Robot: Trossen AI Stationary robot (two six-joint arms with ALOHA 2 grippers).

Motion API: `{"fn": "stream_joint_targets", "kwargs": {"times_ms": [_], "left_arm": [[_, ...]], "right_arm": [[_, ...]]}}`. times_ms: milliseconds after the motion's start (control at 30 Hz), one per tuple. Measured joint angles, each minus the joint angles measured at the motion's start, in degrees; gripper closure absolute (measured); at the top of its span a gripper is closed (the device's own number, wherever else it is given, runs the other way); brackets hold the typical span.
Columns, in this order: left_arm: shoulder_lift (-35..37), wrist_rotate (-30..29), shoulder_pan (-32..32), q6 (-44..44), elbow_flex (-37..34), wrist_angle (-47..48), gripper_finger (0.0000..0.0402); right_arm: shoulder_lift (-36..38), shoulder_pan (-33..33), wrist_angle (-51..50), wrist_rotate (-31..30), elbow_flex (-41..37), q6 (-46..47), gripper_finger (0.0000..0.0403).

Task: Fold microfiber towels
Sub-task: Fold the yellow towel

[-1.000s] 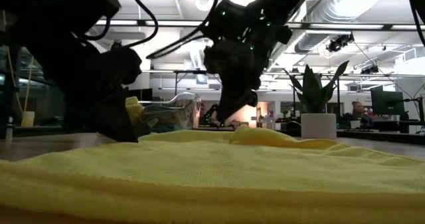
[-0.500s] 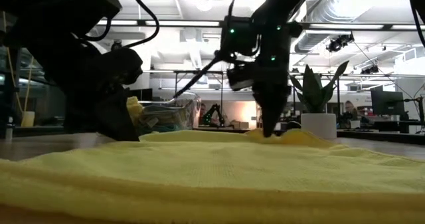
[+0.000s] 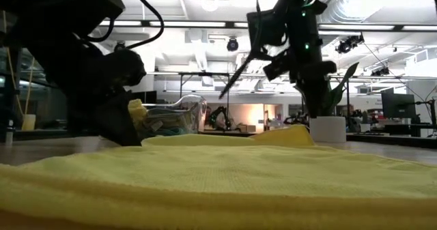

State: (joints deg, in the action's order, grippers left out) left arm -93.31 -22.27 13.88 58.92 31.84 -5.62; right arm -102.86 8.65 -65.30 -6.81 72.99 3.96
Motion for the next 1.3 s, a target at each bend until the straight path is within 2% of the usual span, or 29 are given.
{"fn": "stream_joint_targets", "kwargs": {"times_ms": [133,267,333,433,500,600,700,833,1000,1100,1300], "left_arm": [[3.09,0.68,-0.49,-3.61,-0.25,1.01,0.0401],[8.60,0.74,-1.67,-9.27,-0.16,0.72,0.0401],[11.35,0.88,-2.59,-13.14,-0.16,0.91,0.0401],[15.87,0.54,-4.66,-18.93,-0.12,0.49,0.0401],[18.30,0.46,-6.98,-22.75,-0.10,-0.21,0.0401],[19.95,2.09,-11.96,-27.35,-0.02,-0.39,0.0401],[18.45,7.26,-17.55,-29.60,-0.01,-0.04,0.0401],[14.00,14.02,-22.56,-29.25,-0.01,-0.20,0.0402],[8.17,18.35,-24.08,-29.12,-0.03,-1.08,0.0402],[5.74,18.58,-24.06,-29.11,-0.03,-1.41,0.0402],[3.68,11.78,-24.06,-27.61,-0.03,-1.03,0.0402]], "right_arm": [[3.94,1.61,1.36,1.35,0.00,0.53,0.0403],[8.51,2.46,6.07,6.87,-0.51,0.13,0.0403],[11.21,2.36,11.55,12.16,-2.74,0.51,0.0403],[15.65,0.94,25.15,20.61,-9.21,5.02,0.0403],[18.14,-0.52,33.81,21.92,-14.36,10.22,0.0403],[20.74,-2.96,43.85,21.96,-20.97,17.25,0.0403],[22.10,-5.20,49.72,20.15,-25.21,22.52,0.0403],[22.40,-7.96,51.85,16.15,-27.08,26.63,0.0403],[22.40,-10.27,52.88,12.56,-27.06,27.25,0.0403],[22.40,-10.90,53.18,11.00,-27.06,28.62,0.0403],[22.40,-11.51,53.24,9.60,-27.06,29.25,0.0403]]}}
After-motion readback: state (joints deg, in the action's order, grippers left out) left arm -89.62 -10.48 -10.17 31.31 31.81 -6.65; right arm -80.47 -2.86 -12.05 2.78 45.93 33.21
